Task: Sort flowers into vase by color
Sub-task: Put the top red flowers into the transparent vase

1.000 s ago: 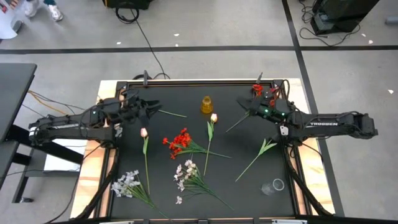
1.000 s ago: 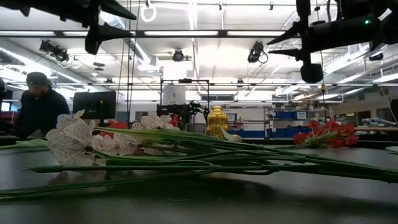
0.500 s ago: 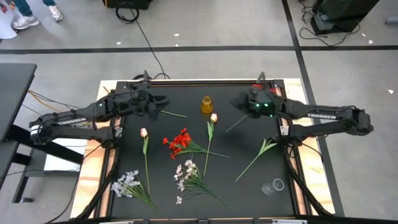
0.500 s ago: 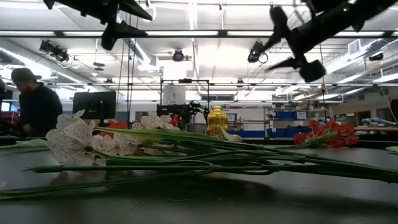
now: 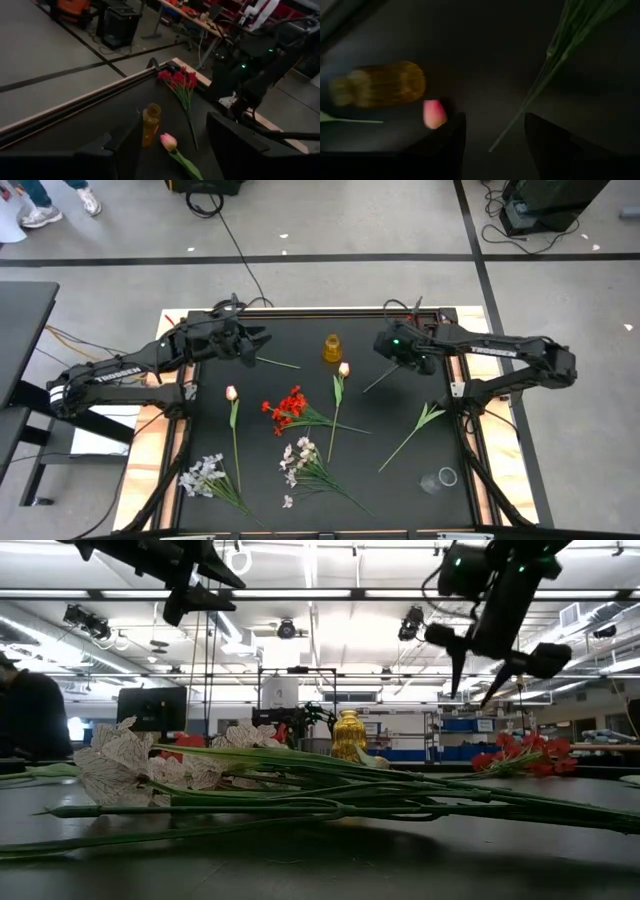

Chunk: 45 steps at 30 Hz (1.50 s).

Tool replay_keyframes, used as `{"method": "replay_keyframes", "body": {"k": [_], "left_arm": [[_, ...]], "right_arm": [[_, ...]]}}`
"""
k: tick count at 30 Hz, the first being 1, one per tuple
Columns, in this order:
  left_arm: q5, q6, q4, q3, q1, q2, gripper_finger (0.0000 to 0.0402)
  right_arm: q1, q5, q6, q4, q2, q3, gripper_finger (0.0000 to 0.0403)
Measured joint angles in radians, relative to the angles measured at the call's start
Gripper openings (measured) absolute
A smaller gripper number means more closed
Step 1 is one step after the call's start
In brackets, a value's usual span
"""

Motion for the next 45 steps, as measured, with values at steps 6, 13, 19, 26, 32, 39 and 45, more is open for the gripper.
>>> {"method": "replay_keyframes", "body": {"k": [6,13,19,26,32,39,45], "left_arm": [[0.054,0.049,-0.052,0.000,0.023,0.000,0.0224],[0.069,0.079,-0.066,0.000,0.029,0.000,0.0224],[0.069,0.079,-0.066,0.000,0.029,0.000,0.0224],[0.069,0.079,-0.074,0.000,0.028,0.000,0.0224],[0.069,0.079,-0.109,0.000,0.028,0.000,0.0224],[0.069,0.131,-0.104,0.000,0.028,-0.016,0.0218],[0.069,0.231,-0.078,0.000,0.020,-0.042,0.0196]], "right_arm": [[-0.043,-0.028,0.005,-0.017,0.097,0.000,0.0211],[-0.109,-0.038,0.000,-0.103,0.178,0.000,0.0211],[-0.227,-0.025,-0.001,-0.141,0.250,-0.001,0.0210],[-0.289,-0.076,-0.004,-0.070,0.316,-0.001,0.0210],[-0.318,-0.045,-0.003,-0.032,0.349,-0.001,0.0210],[-0.344,-0.042,-0.004,-0.021,0.416,0.001,0.0210],[-0.336,-0.040,-0.031,-0.002,0.441,0.003,0.0201]]}}
